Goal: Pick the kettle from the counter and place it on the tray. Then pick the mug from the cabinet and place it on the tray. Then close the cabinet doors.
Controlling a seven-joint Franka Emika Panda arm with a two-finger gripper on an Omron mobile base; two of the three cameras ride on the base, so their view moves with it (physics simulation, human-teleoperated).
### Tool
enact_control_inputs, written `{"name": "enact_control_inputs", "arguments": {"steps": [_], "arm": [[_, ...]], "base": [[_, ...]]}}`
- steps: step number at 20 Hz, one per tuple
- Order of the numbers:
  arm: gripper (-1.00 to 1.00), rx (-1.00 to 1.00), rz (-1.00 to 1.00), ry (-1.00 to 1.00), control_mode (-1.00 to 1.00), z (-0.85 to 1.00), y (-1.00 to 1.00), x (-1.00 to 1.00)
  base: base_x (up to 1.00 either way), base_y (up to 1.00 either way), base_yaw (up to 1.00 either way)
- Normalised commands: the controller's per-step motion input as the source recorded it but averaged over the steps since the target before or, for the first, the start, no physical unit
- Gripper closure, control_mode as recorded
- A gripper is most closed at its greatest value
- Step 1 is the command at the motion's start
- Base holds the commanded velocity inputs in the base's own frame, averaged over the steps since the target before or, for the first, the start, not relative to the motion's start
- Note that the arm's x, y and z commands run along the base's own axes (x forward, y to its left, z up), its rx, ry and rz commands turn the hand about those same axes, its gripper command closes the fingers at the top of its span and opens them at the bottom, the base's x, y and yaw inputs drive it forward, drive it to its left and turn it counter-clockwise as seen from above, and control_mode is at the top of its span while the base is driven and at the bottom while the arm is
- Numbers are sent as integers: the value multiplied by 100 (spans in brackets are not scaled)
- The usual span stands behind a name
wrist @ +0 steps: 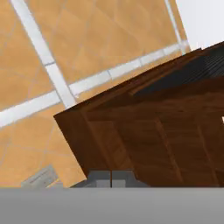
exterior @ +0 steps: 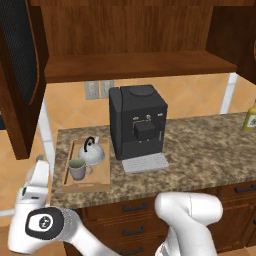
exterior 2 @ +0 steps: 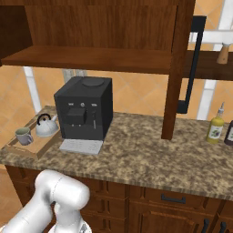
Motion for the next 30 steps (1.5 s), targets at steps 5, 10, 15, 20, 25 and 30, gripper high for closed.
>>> {"name": "enact_control_inputs", "arguments": {"steps": [5, 10, 15, 20, 25, 30], "arm": [[100, -27, -24, -38, -100, 25, 57, 1], [100, -3, -17, -25, -100, 74, 32, -1], [100, 0, -16, -8, -100, 22, 7, -1], [100, 0, 0, 0, -100, 1, 0, 0], [100, 1, 0, 0, -100, 26, 7, 0], [100, 0, 0, -2, -100, 17, 14, 1]], "base": [[0, 0, 0], [0, 0, 0], [0, 0, 0], [0, 0, 0], [0, 0, 0], [0, 0, 0]]}}
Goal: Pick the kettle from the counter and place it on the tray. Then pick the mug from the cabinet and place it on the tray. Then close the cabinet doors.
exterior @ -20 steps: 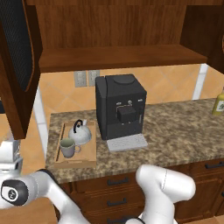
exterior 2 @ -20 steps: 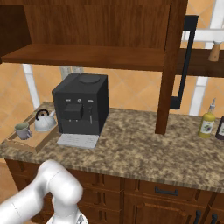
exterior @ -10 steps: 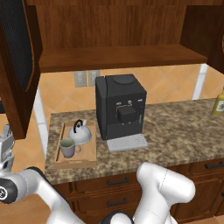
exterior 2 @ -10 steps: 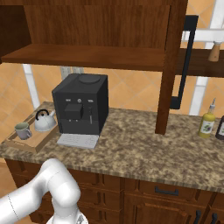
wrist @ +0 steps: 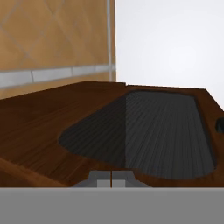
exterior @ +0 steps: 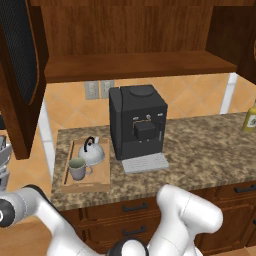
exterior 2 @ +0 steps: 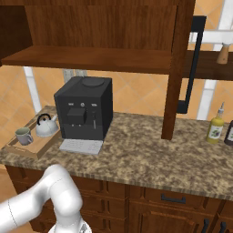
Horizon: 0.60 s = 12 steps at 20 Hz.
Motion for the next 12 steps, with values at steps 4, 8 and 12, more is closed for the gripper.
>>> {"name": "enact_control_inputs", "arguments": {"steps": [4, 8, 12], "arm": [[100, 4, 0, -12, -100, 25, 1, 1], [100, 9, 0, -17, -100, 42, -1, 6], [100, 9, 0, -16, -100, 33, -22, 1]], "base": [[0, 0, 0], [0, 0, 0], [0, 0, 0]]}}
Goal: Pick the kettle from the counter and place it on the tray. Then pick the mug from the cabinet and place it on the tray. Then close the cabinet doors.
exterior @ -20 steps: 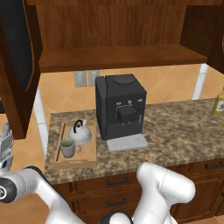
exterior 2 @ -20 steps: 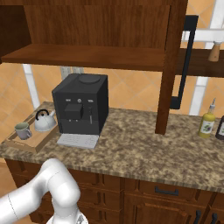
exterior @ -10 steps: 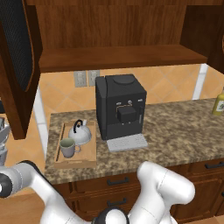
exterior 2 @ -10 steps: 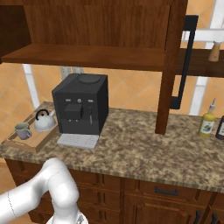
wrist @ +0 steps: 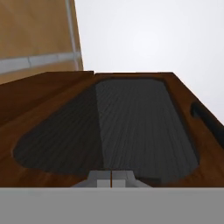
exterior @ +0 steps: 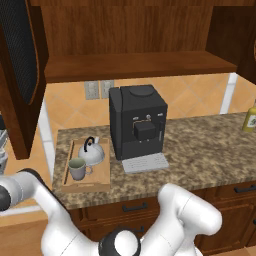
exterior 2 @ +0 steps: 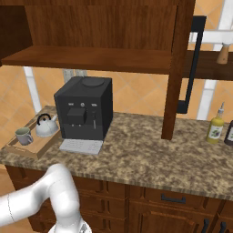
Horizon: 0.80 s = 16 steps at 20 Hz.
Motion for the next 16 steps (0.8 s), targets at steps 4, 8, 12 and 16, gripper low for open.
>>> {"name": "enact_control_inputs", "arguments": {"steps": [4, 8, 12, 16], "arm": [[100, 14, 0, -18, -100, 14, -56, 0], [100, 23, 0, -22, -100, 31, -81, -1], [100, 19, 0, -14, -100, 55, -82, 0], [100, 11, 0, -6, -100, 46, -88, 0]], "base": [[0, 0, 0], [0, 0, 0], [0, 0, 0], [0, 0, 0]]}}
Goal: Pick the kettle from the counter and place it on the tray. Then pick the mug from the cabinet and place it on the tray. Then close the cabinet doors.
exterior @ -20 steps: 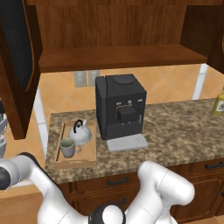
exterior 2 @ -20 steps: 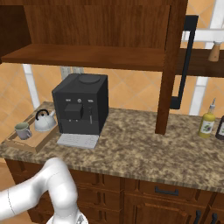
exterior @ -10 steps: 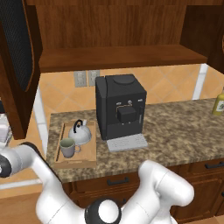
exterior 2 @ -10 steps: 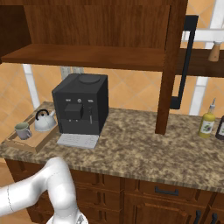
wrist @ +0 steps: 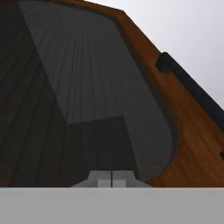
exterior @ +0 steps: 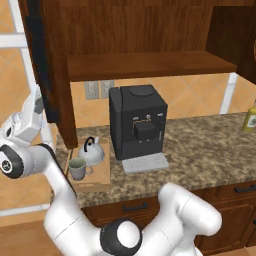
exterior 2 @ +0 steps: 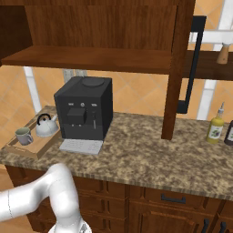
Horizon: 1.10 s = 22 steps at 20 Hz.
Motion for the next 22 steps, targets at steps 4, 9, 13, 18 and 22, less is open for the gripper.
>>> {"name": "enact_control_inputs", "arguments": {"steps": [4, 9, 13, 18, 22], "arm": [[100, 3, 0, 1, -100, 33, -99, 0], [100, -3, 0, 22, -100, 23, -100, 0], [100, -12, 0, 36, -100, 24, -100, 4], [100, -10, 10, 44, -100, 24, -100, 28], [100, 0, 29, 43, -100, 15, -93, 47]], "base": [[0, 0, 0], [0, 0, 0], [0, 0, 0], [0, 0, 0], [0, 0, 0]]}}
